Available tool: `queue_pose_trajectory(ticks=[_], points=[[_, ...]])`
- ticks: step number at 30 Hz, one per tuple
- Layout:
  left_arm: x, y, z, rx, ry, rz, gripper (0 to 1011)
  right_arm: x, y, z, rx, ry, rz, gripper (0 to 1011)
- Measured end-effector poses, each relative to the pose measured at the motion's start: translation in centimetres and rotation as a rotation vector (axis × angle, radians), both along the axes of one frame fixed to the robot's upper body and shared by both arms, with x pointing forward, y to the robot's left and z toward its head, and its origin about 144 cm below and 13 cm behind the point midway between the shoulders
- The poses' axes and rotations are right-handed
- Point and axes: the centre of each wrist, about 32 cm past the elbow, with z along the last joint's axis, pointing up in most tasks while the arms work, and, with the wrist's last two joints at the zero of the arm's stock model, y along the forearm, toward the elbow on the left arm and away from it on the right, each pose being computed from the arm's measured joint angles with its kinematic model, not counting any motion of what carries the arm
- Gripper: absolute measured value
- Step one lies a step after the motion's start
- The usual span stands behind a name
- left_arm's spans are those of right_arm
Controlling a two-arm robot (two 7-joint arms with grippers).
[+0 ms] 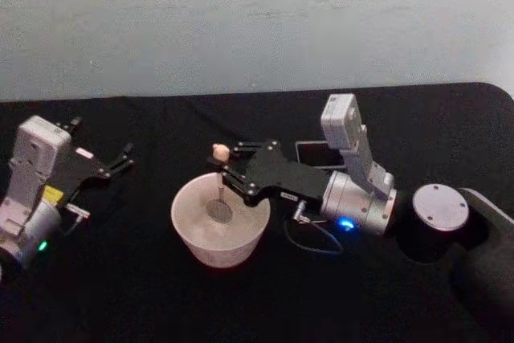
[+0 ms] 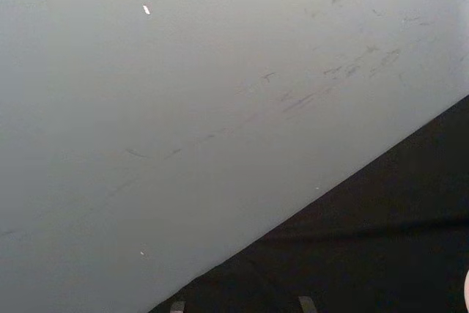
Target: Pick up the stirring spoon with one hand, stir inside the cup, then place it back in its original position.
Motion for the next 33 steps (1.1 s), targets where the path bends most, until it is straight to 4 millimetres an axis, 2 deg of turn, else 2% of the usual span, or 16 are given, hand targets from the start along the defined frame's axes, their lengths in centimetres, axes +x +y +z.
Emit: queue_pose_trajectory(ticks=[17,24,33], points=[[0.0,0.0,0.0,0.000,0.000,0.000,1001,-0.3,-1.4,-0.1,-0.004,0.008,-0.023,188],[0.0,0.0,0.0,0.000,0.000,0.000,1001,-1.9,-2.6,0.3,0.016,0.022,0.000,188],[0.0,0.0,0.0,0.000,0.000,0.000,1001,-3.1,-2.5,0.1,0.013,0.045,0.047,188]])
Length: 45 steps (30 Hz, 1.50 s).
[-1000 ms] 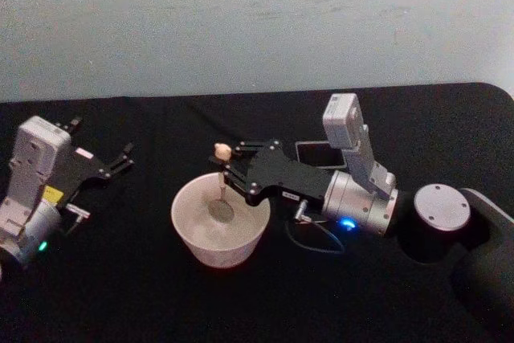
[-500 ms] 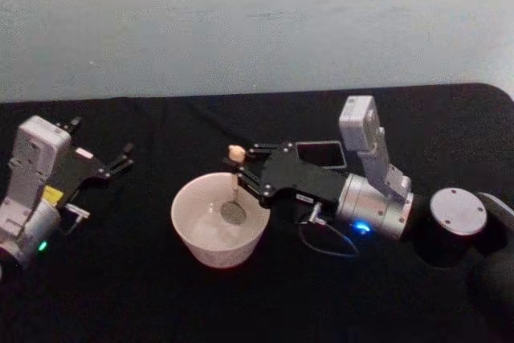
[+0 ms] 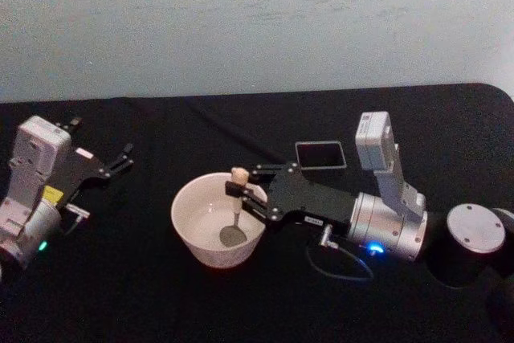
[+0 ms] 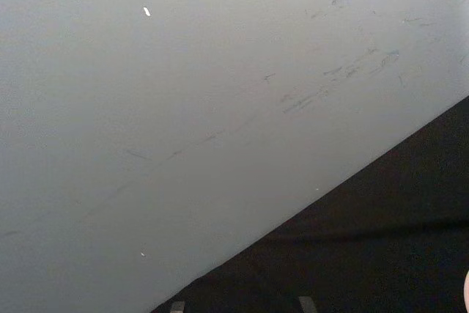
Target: Pick up the stirring spoon with one hand, stir inside the cup, then place it back in its original position.
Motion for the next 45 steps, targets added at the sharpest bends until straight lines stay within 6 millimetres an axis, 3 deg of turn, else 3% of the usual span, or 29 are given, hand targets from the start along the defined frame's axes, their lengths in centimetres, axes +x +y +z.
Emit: queue_pose_trajectory(ticks=[9,18,31,45], points=[[0.0,0.0,0.0,0.000,0.000,0.000,1001,0.1,1.6,0.1,0.016,0.004,0.038,188],[0.0,0.0,0.0,0.000,0.000,0.000,1001,1.6,2.7,-0.1,0.013,-0.004,-0.013,188],[0.0,0.0,0.0,0.000,0.000,0.000,1001,2.5,2.1,-0.2,0.013,-0.008,-0.070,188],[0.0,0.0,0.0,0.000,0.000,0.000,1001,2.0,0.6,0.1,0.018,-0.014,-0.095,188]])
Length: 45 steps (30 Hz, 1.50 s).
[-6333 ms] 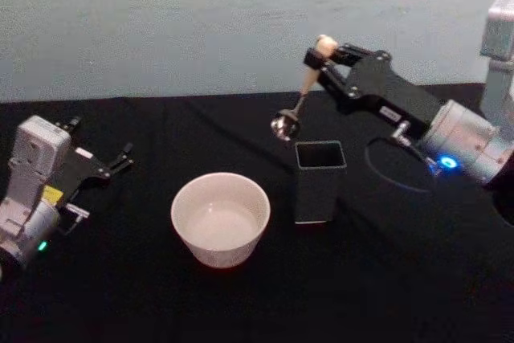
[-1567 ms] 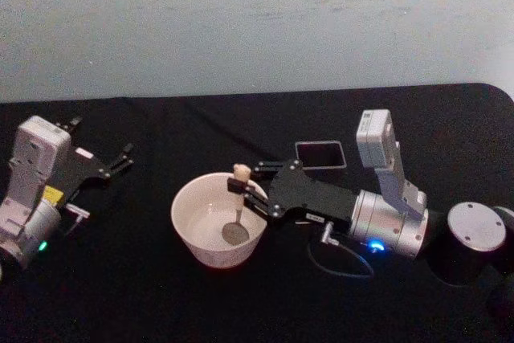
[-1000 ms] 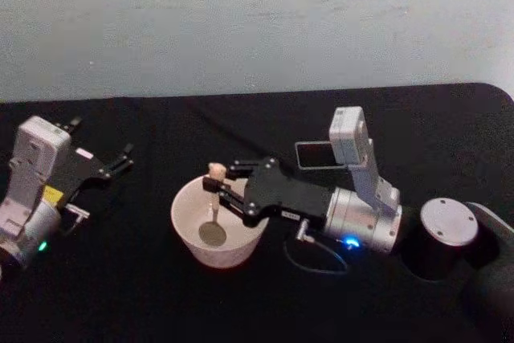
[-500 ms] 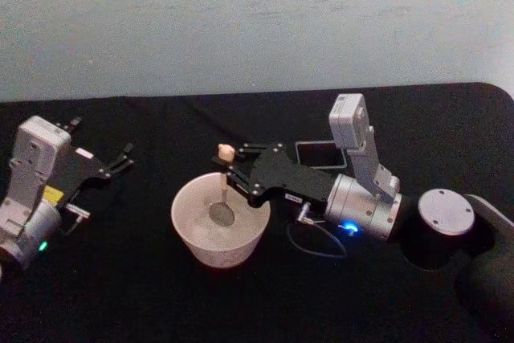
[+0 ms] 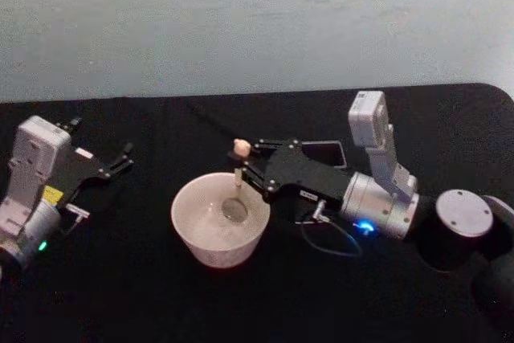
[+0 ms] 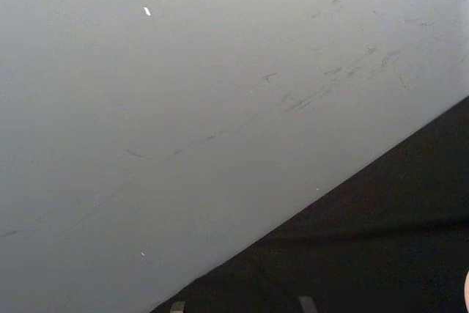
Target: Pick up the stirring spoon with one hand, stir inside the cup, then place it back in its original position.
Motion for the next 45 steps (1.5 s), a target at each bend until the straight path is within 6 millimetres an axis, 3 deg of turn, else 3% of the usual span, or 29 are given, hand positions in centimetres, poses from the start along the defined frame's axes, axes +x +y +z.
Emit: queue_pose_trajectory(ticks=[12,23,35,45], points=[[0.0,0.0,0.0,0.000,0.000,0.000,1001,-1.9,-1.2,0.1,-0.019,0.011,0.048,188],[0.0,0.0,0.0,0.000,0.000,0.000,1001,-2.9,0.1,-0.1,-0.015,0.028,0.117,188],[0.0,0.0,0.0,0.000,0.000,0.000,1001,-1.0,2.2,-0.3,-0.004,0.011,0.098,188],[0.0,0.0,0.0,0.000,0.000,0.000,1001,0.7,2.0,-0.2,0.002,-0.002,0.030,188]])
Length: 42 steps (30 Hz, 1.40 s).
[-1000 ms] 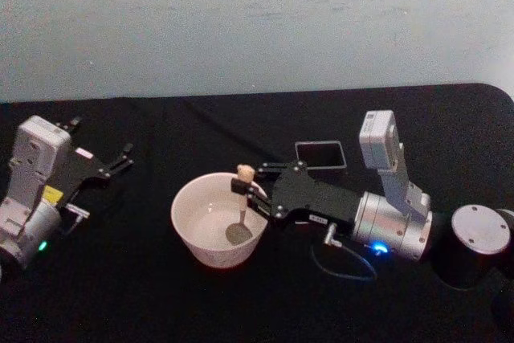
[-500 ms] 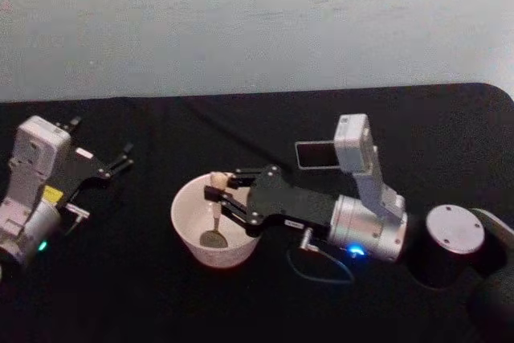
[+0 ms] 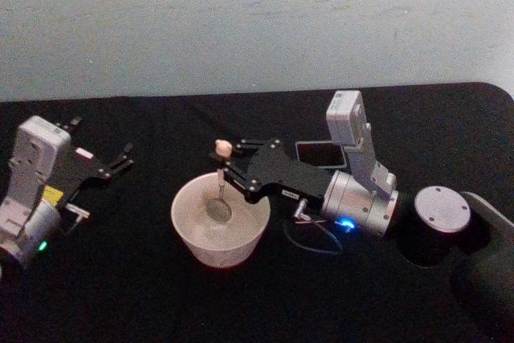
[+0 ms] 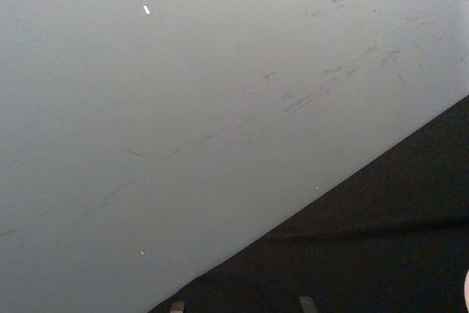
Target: Pick up the stirring spoon with one hand, stir inside the cup, then place it back in its original position.
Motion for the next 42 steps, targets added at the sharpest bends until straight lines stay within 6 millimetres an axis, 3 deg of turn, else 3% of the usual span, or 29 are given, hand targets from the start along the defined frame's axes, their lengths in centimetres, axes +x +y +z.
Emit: queue_pose_trajectory(ticks=[19,32,42], points=[[0.0,0.0,0.0,0.000,0.000,0.000,1001,0.0,-1.2,0.0,-0.014,-0.006,-0.033,188],[0.0,0.0,0.0,0.000,0.000,0.000,1001,-1.5,-2.7,0.0,-0.039,0.005,-0.023,188],[0.0,0.0,0.0,0.000,0.000,0.000,1001,-2.5,-2.0,0.0,-0.025,0.024,0.035,188]])
